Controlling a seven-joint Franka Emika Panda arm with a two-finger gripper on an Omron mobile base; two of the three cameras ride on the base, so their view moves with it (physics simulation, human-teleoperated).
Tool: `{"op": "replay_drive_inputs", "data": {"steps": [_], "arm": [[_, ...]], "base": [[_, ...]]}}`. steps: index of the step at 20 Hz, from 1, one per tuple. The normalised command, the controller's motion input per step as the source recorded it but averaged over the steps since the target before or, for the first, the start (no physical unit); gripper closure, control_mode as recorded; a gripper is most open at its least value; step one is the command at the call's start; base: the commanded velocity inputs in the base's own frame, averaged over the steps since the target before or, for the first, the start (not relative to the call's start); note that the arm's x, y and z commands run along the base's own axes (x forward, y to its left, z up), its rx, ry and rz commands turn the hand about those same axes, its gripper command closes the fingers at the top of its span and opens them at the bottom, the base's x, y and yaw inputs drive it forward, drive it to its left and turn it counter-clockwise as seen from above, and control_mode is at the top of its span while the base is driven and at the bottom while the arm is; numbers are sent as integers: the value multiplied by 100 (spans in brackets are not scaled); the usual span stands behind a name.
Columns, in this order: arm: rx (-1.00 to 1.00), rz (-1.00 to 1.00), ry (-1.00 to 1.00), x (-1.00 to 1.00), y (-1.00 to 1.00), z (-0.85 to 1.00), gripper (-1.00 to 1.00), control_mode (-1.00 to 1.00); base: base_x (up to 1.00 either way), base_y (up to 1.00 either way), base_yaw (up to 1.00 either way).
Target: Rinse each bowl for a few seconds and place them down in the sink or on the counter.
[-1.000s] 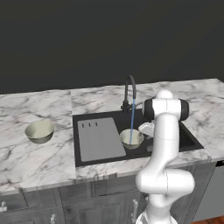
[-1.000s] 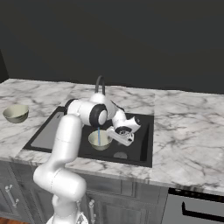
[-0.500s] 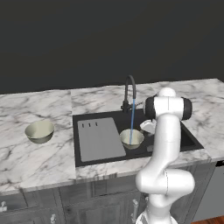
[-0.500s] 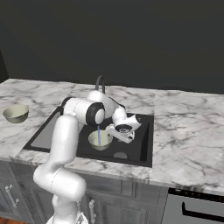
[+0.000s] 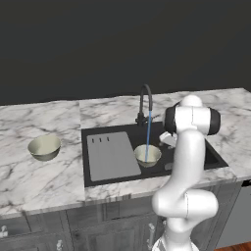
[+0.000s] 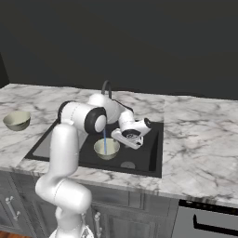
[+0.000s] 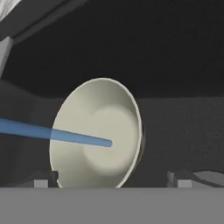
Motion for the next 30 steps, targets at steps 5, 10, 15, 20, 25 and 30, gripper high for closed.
{"op": "replay_drive_inputs", "data": {"steps": [5,10,15,20,25,30], "arm": [[0,0,-3,-20,0,48,-100,-100],[0,0,-2,-18,-1,48,-100,-100],[0,0,0,-25,-7,44,-100,-100],[0,1,-1,-28,-2,47,-100,-100],[0,1,-4,-28,0,50,-100,-100],[0,0,-3,-28,4,43,-100,-100]], "base": [[0,0,0],[0,0,0],[0,0,0],[0,0,0],[0,0,0],[0,0,0]]}}
